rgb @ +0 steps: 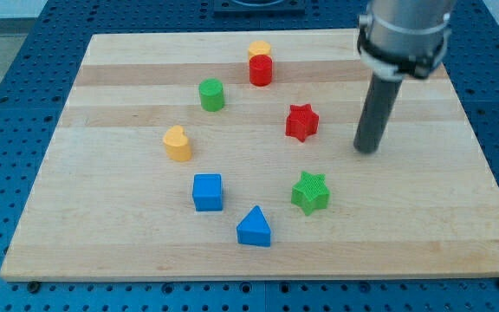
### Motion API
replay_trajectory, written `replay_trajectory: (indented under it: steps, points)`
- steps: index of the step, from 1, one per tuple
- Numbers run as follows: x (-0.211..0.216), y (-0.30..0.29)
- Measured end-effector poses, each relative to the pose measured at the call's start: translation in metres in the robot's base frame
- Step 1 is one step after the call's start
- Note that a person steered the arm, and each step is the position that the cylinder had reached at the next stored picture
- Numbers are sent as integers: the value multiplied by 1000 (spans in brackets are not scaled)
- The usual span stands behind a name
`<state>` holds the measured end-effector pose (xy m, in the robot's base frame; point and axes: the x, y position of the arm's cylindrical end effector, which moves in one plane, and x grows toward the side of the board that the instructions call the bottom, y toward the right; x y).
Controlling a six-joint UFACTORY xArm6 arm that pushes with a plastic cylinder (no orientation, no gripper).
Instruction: Push red star towards red circle
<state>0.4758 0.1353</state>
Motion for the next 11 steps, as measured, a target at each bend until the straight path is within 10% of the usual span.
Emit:
replay_trajectory:
  steps: [11]
  points:
    - [-118, -80]
